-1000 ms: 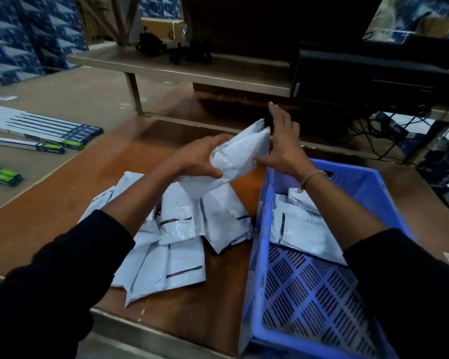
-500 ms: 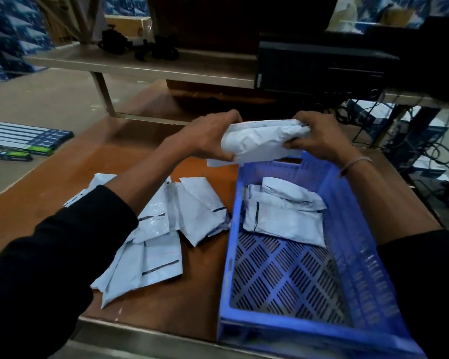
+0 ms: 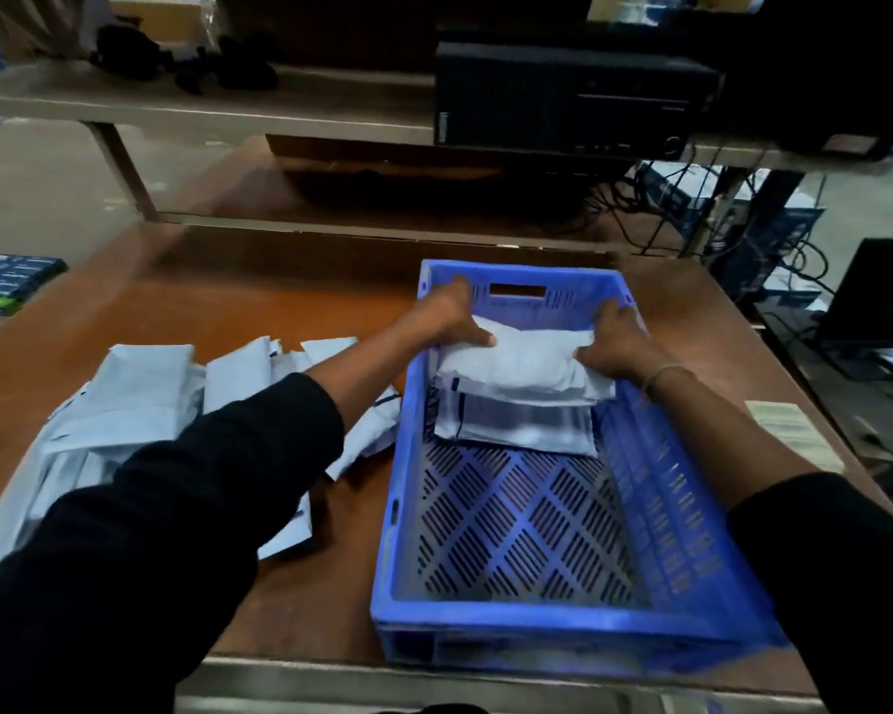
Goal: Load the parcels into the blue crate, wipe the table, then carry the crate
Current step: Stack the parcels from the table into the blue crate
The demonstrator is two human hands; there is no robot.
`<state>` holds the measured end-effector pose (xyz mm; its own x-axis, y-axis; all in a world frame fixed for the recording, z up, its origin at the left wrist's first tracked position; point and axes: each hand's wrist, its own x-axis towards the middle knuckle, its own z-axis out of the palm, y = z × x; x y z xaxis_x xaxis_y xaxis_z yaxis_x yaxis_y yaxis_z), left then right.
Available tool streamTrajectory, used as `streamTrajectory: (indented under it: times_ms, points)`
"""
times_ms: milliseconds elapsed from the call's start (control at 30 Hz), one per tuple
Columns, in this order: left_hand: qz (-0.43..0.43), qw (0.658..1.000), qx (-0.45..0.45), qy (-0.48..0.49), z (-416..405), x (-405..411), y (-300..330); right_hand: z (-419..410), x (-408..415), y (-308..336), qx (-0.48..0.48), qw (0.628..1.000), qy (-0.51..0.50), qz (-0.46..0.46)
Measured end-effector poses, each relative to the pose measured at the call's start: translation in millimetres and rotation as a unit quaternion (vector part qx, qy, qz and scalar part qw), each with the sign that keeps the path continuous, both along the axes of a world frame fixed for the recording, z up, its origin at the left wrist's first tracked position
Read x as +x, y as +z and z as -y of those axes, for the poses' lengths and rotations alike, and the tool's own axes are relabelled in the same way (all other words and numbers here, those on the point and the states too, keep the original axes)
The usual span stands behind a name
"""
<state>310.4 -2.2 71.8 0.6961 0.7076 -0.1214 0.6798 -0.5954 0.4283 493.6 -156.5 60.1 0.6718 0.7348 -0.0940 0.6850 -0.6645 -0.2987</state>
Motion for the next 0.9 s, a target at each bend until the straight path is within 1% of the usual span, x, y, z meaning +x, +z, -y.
streamTrajectory:
  times_ms: [100,167,233,300,367,400,467,533,633,733,900]
  points:
    - [-0.075,0.997,-0.002,-0.007,7,20,-16,-9,-9,-24,-0.059,0.998,-0.006,0.002]
    - [-0.099,0.995,-0.009,-0.008,10,29,-28,-11,-11,-33,-0.068,0.997,0.001,0.021]
    - [-0.131,0.991,0.012,-0.012,11,30,-40,-8,-13,-45,-0.07,0.997,-0.003,0.027]
    - [-0.149,0.987,0.057,-0.025,12,29,-48,-6,-14,-54,-0.054,0.997,0.014,0.06]
    - [-0.15,0.982,0.103,-0.051,14,28,-47,-3,-13,-59,-0.04,0.992,0.039,0.113]
    - [-0.147,0.98,0.118,-0.071,15,27,-47,-3,-11,-60,-0.038,0.985,0.064,0.153]
    - [-0.143,0.975,0.13,-0.106,18,27,-43,-4,-9,-59,-0.022,0.979,0.092,0.183]
    - [-0.154,0.973,0.121,-0.126,23,26,-37,-7,-10,-56,-0.039,0.977,0.119,0.171]
    - [-0.179,0.965,0.112,-0.156,30,24,-34,-11,-15,-55,-0.085,0.981,0.137,0.112]
    - [-0.218,0.957,0.103,-0.164,35,23,-37,-11,-18,-61,-0.115,0.978,0.139,0.106]
    - [-0.221,0.957,0.079,-0.173,37,24,-35,-10,-21,-70,-0.102,0.985,0.116,0.077]
